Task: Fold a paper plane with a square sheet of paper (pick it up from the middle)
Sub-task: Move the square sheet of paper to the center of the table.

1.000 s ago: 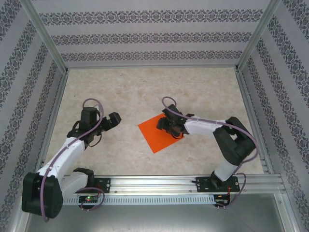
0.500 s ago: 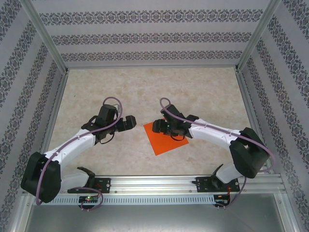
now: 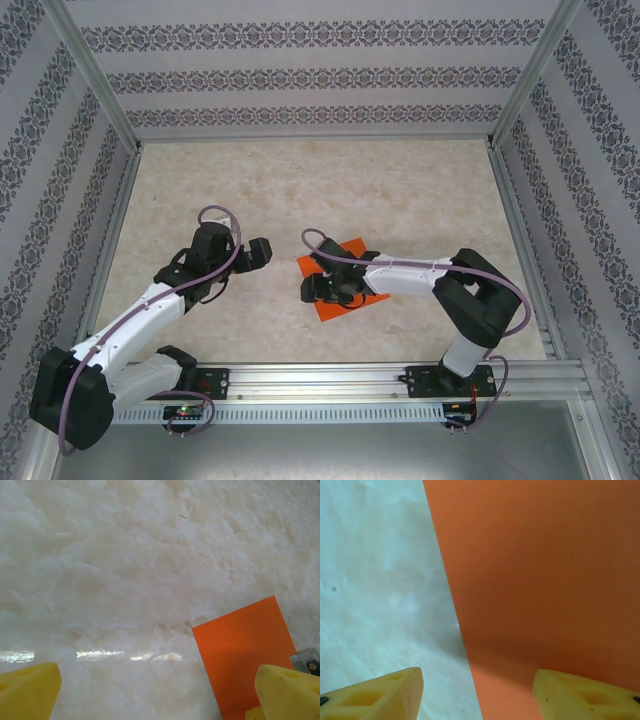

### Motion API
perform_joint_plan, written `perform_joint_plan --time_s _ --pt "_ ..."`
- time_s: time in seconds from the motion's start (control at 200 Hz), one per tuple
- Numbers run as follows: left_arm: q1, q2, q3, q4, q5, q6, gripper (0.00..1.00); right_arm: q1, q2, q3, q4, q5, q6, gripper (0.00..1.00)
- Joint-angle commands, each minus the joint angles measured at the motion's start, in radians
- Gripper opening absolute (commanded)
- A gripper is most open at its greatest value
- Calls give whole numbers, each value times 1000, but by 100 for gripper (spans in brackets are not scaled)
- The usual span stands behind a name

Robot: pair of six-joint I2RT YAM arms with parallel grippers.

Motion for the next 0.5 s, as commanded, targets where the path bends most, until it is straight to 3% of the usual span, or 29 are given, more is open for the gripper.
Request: perform_joint_plan --time_s 0.0,0.16,0.32,0.495 --pt "-9 -18 -7 -18 -28 22 100 12 75 32 48 34 73 63" --pt "-9 -16 -7 -7 -14 26 100 15 138 100 58 62 149 62" --pt "-9 -11 -8 -5 4 33 100 21 98 187 -21 109 99 63" --pt "-8 -22 -20 16 -6 31 100 23 -18 247 -293 359 43 73"
